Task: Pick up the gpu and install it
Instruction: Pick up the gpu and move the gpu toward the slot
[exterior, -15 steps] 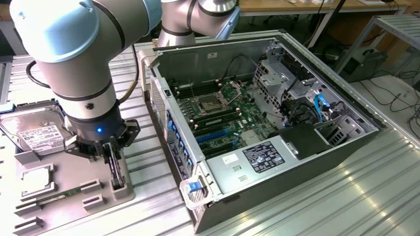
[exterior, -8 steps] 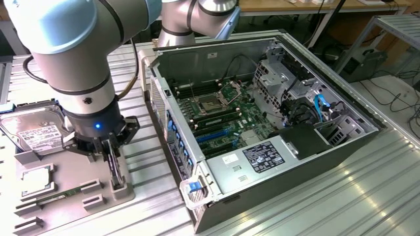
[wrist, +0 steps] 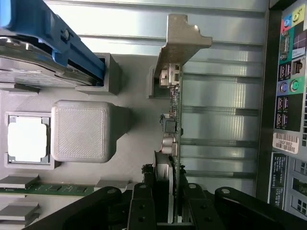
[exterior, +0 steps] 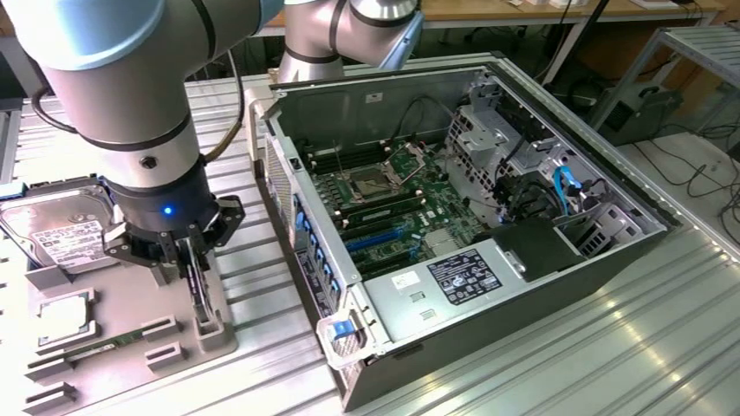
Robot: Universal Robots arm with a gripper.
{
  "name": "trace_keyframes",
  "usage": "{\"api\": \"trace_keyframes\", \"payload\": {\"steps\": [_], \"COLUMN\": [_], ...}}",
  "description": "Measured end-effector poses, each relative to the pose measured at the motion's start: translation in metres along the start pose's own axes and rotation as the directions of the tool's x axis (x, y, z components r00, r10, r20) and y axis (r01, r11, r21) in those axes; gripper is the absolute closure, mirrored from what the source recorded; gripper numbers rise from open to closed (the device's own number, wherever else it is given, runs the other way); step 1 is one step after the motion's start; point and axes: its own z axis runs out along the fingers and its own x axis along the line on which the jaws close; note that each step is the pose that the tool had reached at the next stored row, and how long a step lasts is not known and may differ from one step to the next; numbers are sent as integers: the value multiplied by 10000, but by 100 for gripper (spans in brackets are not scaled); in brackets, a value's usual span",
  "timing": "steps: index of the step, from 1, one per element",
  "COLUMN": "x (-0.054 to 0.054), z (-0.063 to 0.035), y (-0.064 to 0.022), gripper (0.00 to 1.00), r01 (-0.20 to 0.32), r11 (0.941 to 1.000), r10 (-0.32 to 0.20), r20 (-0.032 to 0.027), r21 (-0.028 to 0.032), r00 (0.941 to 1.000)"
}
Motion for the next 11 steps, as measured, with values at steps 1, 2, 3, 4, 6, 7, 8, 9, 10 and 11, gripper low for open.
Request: {"api": "trace_keyframes", "payload": {"steps": [1, 2, 3, 4, 6, 7, 8, 9, 10, 11], "x": [0, 0, -1, -1, -2, -2, -2, -2, -2, -2], "z": [-24, -45, -71, -97, -164, -185, -205, -211, -210, -210], "y": [1, 1, 2, 3, 5, 6, 6, 7, 6, 7], "gripper": [73, 73, 73, 73, 73, 73, 73, 73, 73, 73], "r01": [0, 0, 1, 1, 0, 1, 1, 0, 1, 1], "r11": [10000, 10000, 10000, 10000, 10000, 10000, 10000, 10000, 10000, 10000], "r10": [0, 0, -1, -1, 0, -1, -1, 0, -1, -1], "r20": [1, 1, 0, 0, 1, 1, 0, 1, 2, 2], "r21": [0, 0, 0, 0, -1, -1, 1, 0, -1, -2], "r00": [10000, 10000, 10000, 10000, 10000, 10000, 10000, 10000, 10000, 10000]}}
